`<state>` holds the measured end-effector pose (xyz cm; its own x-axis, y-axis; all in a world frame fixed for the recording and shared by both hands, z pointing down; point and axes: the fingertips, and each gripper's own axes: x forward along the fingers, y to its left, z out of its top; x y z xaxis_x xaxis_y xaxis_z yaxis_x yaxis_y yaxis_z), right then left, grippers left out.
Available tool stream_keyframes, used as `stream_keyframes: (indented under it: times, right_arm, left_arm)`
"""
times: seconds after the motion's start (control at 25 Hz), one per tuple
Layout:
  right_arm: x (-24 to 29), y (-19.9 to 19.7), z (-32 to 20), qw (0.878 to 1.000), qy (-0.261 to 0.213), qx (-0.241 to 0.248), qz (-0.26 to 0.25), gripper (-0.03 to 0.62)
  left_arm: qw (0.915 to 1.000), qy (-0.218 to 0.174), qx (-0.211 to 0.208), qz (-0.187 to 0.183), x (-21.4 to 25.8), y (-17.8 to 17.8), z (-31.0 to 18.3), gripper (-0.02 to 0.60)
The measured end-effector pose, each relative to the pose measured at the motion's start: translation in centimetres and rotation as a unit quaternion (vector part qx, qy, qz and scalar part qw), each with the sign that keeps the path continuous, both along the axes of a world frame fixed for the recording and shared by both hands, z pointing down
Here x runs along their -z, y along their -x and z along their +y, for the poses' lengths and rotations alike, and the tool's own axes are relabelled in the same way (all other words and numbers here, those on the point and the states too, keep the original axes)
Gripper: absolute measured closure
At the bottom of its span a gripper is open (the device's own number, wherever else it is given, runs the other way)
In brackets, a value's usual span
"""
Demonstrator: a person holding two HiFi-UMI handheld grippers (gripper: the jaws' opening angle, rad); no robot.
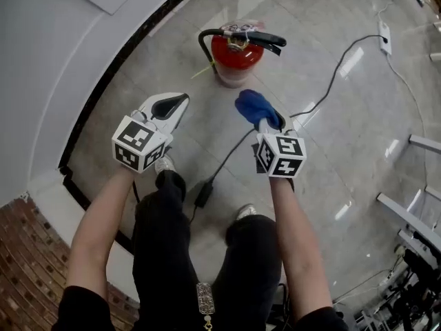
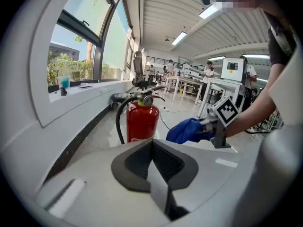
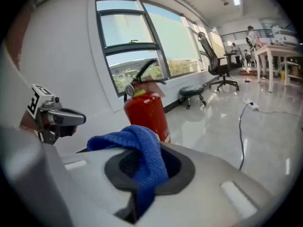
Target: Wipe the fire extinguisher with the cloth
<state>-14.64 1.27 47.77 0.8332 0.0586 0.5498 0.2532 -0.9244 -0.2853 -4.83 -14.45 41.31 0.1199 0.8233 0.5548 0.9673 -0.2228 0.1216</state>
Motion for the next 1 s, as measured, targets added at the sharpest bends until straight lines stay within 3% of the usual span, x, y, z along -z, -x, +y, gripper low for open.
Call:
stream_keyframes:
  times: [0.12,0.32,0.56,0.76,1.0]
  right_arm:
    - [6.5,3.1,0.3,0.999,0.011,0.042,0.019,0.568]
    - [15.0,6.4,0.3,0.991,0.019,0.121,0.046,0.568]
    - [20.6,7.2,4.0,0.988,0.044,0.136,0.057,0.568]
    - [23.5,3.5,8.5,0.986,0.062,0.138,0.065,0.568]
    - [23.4,-3.9,12.3,0.981,0.076,0.173,0.047,0.568]
  left_arm:
    - [0.9995,-0.025,0.016,-0.005,2.3,3.4,-0.6,0.575]
    - [0.9951,-0.042,0.087,-0.019,6.5,7.0,-1.9,0.575]
    - [0.9953,-0.023,0.091,-0.022,11.7,10.2,2.2,0.575]
    - [0.9943,0.005,0.104,-0.023,14.0,7.8,6.9,0.575]
    - [0.9887,-0.001,0.143,-0.043,14.3,1.7,11.5,0.575]
